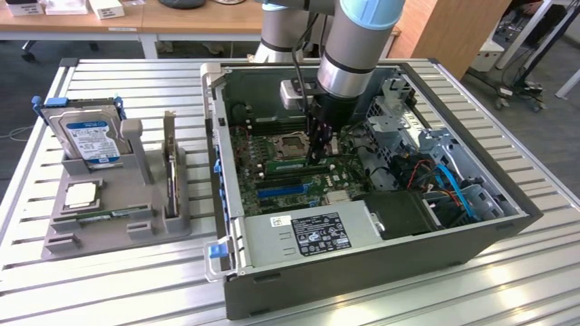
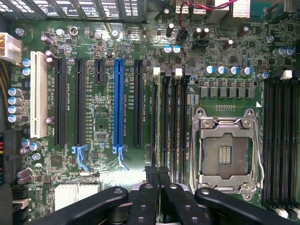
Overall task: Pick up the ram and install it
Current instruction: 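Insert the ram into the slot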
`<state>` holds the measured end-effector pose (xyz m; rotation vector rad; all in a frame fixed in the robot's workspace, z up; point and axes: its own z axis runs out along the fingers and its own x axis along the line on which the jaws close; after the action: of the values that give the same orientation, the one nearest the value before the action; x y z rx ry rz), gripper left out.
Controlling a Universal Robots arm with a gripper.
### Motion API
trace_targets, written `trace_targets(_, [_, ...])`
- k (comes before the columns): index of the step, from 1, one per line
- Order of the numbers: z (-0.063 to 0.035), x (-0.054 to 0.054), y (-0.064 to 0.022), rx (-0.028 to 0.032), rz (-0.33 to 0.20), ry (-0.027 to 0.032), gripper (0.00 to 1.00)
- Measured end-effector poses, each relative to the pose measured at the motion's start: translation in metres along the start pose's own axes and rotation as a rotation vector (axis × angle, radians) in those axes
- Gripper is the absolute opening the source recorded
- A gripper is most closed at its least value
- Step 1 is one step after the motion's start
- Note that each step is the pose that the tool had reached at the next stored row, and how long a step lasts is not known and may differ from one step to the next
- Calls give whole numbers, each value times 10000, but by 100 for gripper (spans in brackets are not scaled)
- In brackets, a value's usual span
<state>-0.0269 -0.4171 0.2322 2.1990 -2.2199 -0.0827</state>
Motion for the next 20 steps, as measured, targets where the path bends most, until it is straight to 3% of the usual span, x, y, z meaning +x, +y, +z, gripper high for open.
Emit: trace_targets(20, [14,9,-1,0,0,1,12])
